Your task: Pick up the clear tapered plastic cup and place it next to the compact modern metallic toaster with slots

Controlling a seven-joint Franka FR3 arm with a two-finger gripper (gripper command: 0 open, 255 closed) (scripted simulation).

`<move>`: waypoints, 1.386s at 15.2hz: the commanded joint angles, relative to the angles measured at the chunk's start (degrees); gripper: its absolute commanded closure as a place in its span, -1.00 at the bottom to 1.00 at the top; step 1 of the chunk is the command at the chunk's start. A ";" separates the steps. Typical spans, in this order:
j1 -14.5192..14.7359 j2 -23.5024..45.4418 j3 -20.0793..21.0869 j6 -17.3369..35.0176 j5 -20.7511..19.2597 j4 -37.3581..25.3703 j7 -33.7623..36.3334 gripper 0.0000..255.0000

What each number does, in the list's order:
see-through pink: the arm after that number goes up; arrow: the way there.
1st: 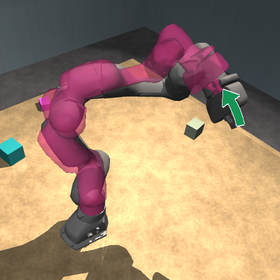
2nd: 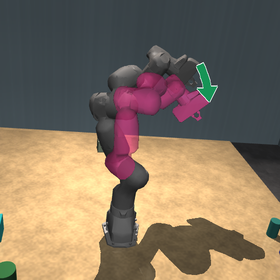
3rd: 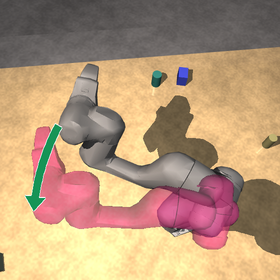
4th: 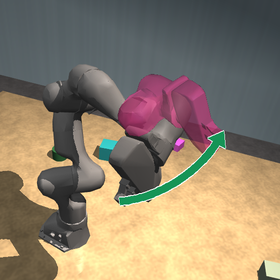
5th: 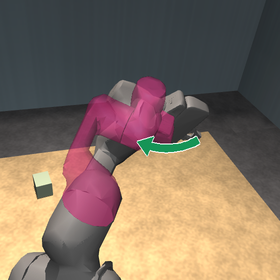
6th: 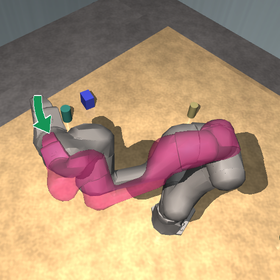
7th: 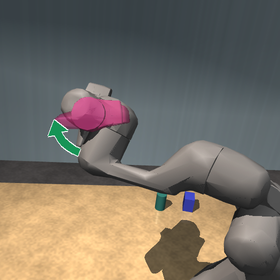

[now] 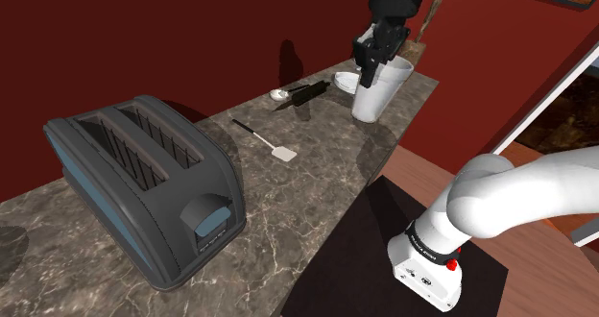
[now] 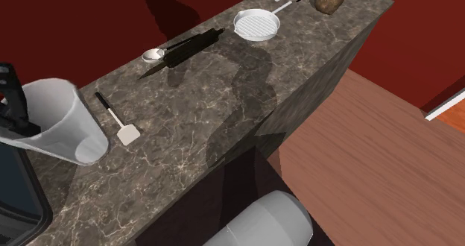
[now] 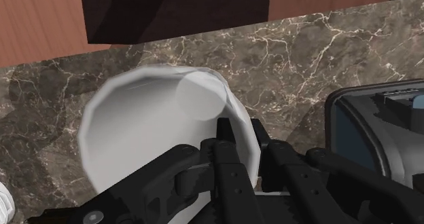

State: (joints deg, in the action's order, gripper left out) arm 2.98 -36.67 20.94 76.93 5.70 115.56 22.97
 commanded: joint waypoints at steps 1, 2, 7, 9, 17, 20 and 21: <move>0.44 0.85 2.68 -0.26 1.52 -1.29 3.19 1.00; 0.63 1.24 3.95 -0.44 2.20 -1.95 4.67 1.00; 1.18 4.13 10.66 -1.05 5.14 -6.18 12.36 1.00; 1.19 5.78 13.58 -1.18 6.00 -8.30 15.60 1.00; -0.21 15.05 26.75 -1.18 6.32 -18.45 29.10 1.00; 0.22 13.90 26.45 1.07 6.95 -15.24 28.58 1.00; 0.35 13.55 26.39 1.81 7.14 -14.21 28.43 1.00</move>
State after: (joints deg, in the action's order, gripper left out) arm 3.25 -22.86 47.37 77.88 12.71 100.30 51.57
